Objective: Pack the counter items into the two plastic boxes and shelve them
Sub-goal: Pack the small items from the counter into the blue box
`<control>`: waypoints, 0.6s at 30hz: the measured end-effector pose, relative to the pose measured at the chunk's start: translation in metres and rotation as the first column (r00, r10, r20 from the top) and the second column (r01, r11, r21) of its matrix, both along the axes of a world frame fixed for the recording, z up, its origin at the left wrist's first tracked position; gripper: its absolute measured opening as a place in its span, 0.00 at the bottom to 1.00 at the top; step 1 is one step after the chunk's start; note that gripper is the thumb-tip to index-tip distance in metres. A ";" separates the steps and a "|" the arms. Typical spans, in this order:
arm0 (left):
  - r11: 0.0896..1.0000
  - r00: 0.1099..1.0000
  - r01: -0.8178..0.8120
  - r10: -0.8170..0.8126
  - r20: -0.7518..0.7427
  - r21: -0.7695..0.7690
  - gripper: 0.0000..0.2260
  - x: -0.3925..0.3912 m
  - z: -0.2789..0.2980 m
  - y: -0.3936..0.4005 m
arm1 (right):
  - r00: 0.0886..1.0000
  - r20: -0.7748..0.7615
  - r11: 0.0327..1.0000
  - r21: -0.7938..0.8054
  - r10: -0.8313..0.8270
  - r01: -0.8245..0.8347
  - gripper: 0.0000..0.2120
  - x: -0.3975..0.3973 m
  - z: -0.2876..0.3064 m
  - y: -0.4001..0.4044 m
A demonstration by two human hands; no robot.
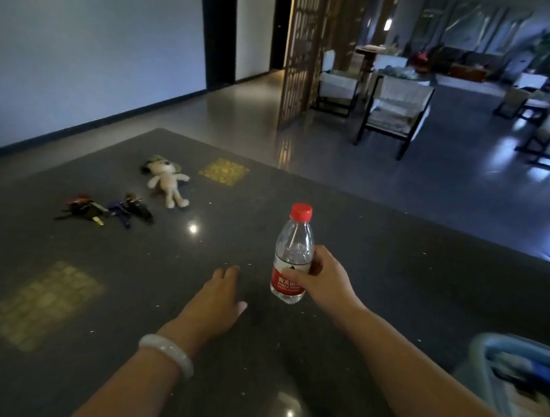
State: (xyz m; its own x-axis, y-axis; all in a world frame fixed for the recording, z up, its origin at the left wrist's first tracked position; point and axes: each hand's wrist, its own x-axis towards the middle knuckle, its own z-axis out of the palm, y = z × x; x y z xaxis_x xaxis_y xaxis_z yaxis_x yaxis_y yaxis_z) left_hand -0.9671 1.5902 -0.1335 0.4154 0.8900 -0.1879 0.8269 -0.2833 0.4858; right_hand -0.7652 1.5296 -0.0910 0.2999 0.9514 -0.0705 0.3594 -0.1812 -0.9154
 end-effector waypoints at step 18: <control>0.942 0.792 0.299 -0.334 0.510 0.153 0.16 0.185 0.124 -0.271 | 0.982 0.187 0.999 -0.040 0.013 -0.005 0.23 0.184 0.084 -0.328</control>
